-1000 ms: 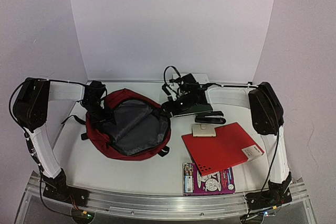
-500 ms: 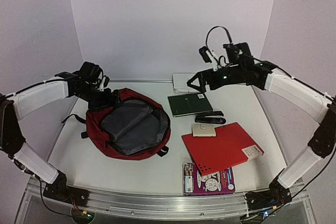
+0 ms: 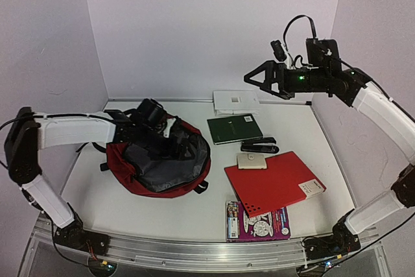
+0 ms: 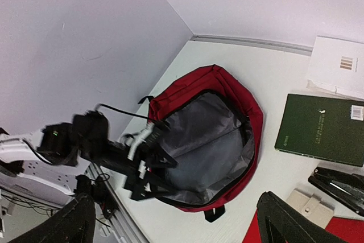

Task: Pack the student bag
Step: Adjust the student bag at the center of the board.

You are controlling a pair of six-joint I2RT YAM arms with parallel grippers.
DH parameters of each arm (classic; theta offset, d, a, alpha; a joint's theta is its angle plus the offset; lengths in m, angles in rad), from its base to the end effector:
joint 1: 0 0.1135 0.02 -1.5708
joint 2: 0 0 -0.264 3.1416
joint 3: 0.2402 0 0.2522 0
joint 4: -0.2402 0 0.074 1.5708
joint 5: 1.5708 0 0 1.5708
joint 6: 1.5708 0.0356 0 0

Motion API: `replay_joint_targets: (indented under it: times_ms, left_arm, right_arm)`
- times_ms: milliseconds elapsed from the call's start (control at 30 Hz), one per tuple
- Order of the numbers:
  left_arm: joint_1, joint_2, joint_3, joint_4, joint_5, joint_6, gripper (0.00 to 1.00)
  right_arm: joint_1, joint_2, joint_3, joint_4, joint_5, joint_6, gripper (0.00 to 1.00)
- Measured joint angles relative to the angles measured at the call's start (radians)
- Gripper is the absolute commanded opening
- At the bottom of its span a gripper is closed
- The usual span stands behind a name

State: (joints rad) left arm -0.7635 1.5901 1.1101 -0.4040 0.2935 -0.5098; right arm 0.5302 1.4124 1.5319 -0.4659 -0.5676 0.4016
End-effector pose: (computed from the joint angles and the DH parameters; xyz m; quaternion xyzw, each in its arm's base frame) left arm 0.2375 -0.2416 0.2340 0.1667 0.9178 -0.3087 0.1860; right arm 0.2597 0.1744 0.4277 -0.2111 0.7737 0.4526 0.3899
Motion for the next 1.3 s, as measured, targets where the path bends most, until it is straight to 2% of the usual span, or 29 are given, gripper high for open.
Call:
replay_joint_targets:
  times_ms: [167,367,467,600,833,1033,1133,1300]
  left_arm:
    - [-0.073,0.235,0.078,0.130,0.049,-0.044,1.00]
    - [-0.091,0.381,0.142,0.287,0.104,-0.123,0.93]
    - [-0.101,0.444,0.175,0.380,0.125,-0.173,0.91]
    - [-0.144,0.501,0.186,0.503,0.128,-0.245,0.86]
    - [-0.223,0.528,0.186,0.603,0.093,-0.310,0.86]
    - [-0.245,0.437,0.126,0.522,-0.055,-0.336,0.86]
    - [-0.191,0.363,0.063,0.458,-0.117,-0.363,0.87]
    - [-0.020,0.328,0.000,0.409,-0.164,-0.377,0.88]
  right_arm:
    - [-0.077,0.000,0.001,-0.006,-0.060,0.073,0.98]
    - [-0.194,0.000,-0.007,-0.004,-0.136,0.094,0.98]
    - [-0.247,-0.017,-0.057,-0.001,-0.149,0.029,0.98]
    - [-0.268,-0.080,-0.171,-0.045,-0.083,-0.146,0.98]
    - [-0.305,-0.133,-0.266,-0.165,0.057,-0.460,0.98]
    - [-0.374,-0.156,-0.354,-0.257,0.113,-0.610,0.98]
    - [-0.407,-0.156,-0.356,-0.284,0.119,-0.656,0.98]
    - [-0.446,-0.157,-0.356,-0.306,0.119,-0.700,0.98]
